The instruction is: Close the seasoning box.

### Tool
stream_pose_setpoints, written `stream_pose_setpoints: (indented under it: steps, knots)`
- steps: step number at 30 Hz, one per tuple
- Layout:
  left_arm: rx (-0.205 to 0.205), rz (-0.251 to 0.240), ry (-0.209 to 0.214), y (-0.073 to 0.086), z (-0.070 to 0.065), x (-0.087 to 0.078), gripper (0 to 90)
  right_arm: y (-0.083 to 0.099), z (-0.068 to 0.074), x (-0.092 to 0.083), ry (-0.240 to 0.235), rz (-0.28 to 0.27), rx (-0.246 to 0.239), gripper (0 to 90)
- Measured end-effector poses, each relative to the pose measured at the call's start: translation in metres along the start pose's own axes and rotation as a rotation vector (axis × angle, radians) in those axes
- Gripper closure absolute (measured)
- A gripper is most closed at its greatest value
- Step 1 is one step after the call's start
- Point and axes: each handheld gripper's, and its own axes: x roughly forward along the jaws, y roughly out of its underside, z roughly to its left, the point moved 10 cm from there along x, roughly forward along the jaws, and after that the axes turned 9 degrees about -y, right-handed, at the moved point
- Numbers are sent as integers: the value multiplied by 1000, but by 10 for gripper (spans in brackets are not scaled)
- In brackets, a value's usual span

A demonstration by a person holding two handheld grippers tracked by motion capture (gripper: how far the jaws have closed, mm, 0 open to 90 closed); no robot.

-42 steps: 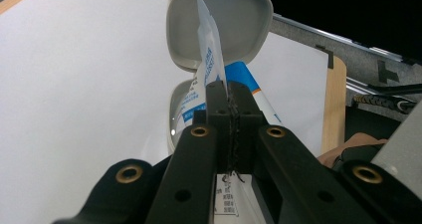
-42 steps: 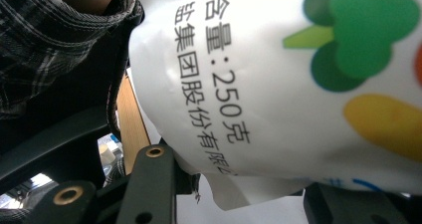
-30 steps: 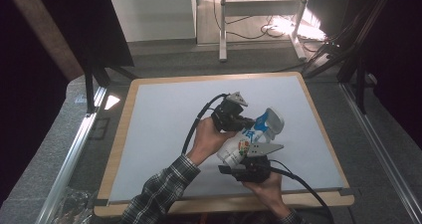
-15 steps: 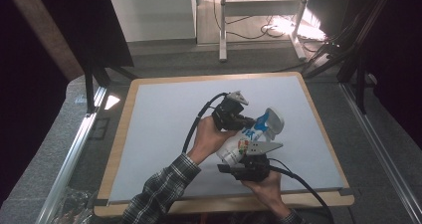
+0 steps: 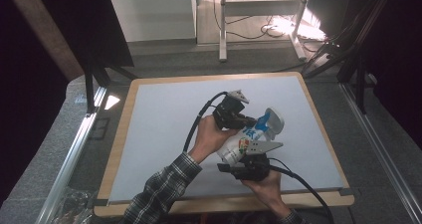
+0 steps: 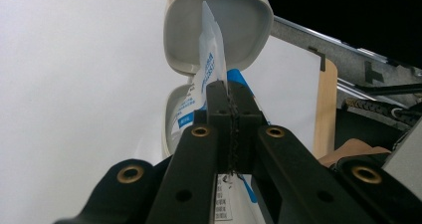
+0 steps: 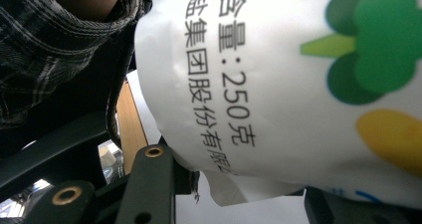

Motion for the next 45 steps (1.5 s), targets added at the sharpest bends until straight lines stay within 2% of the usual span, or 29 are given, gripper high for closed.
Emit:
stream_pose_setpoints:
  steps: [45]
  knots:
    - [-16,41,24,-4,2,3,896,-5,1,0,19,-4,-25,598]
